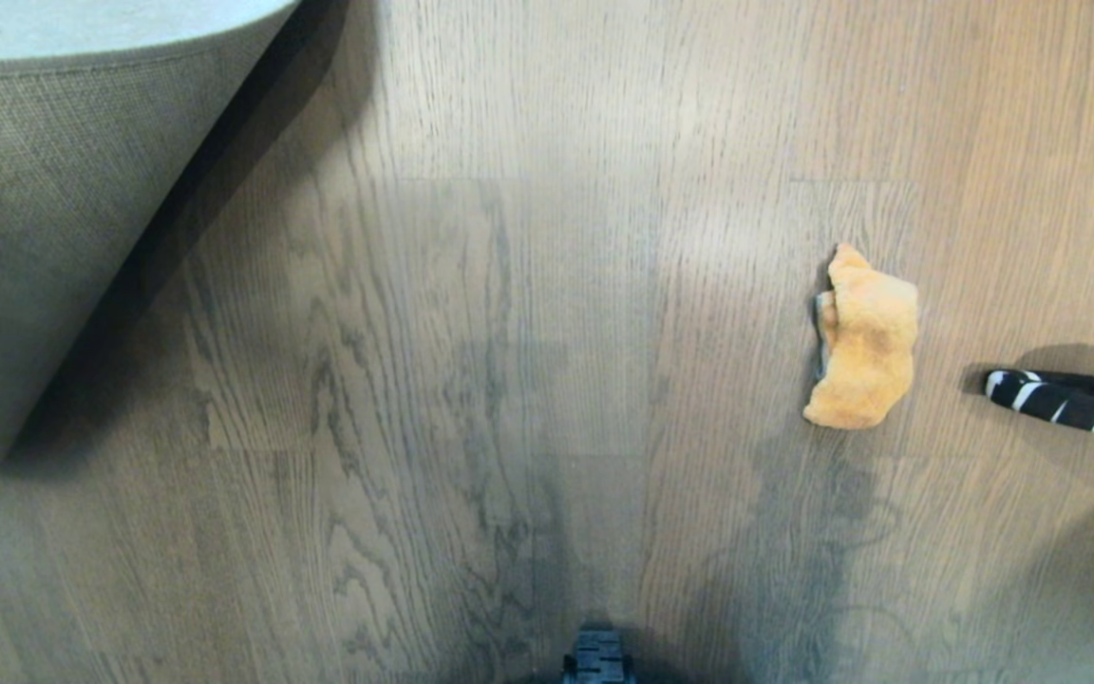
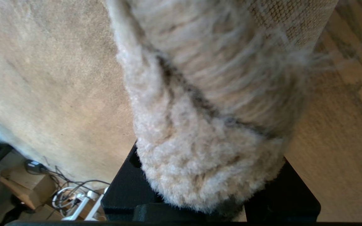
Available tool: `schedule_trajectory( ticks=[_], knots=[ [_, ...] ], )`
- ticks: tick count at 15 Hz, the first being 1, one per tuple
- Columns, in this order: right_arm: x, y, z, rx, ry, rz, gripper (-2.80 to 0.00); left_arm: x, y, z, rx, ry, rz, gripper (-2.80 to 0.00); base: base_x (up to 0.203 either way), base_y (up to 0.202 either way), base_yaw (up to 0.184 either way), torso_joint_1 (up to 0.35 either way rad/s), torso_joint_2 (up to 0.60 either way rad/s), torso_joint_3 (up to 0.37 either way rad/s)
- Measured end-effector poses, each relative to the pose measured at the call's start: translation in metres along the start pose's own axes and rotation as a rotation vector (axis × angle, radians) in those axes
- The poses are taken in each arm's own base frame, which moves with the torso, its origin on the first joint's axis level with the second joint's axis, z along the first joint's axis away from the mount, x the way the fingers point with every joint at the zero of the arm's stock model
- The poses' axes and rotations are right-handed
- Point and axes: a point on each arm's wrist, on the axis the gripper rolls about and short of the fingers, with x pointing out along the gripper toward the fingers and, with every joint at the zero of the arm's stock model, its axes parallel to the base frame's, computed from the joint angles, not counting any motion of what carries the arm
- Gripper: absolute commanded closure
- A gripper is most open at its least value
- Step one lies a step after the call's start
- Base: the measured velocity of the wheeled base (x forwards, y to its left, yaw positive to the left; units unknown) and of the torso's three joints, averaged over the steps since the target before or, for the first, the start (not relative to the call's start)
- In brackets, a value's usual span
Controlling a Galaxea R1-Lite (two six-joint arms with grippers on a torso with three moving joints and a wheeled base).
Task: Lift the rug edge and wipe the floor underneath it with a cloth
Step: Pick up the rag
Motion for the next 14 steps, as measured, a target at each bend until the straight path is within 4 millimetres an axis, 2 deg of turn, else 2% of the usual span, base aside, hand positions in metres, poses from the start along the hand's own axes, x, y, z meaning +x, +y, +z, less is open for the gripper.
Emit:
schedule_trajectory(
  ticks=[3, 14],
  knots=[
    [0.0, 0.0, 0.0, 0.0, 0.0, 0.0, 0.0, -0.0002, 0.0008, 0.0, 0.043, 0.002, 0.006, 0.0, 0.0, 0.0, 0.0, 0.0, 0.0, 0.0],
    [0.0, 0.0, 0.0, 0.0, 0.0, 0.0, 0.0, 0.001, 0.0008, -0.0005, 0.017, 0.019, -0.004, 0.0, 0.0, 0.0, 0.0, 0.0, 0.0, 0.0]
  ],
)
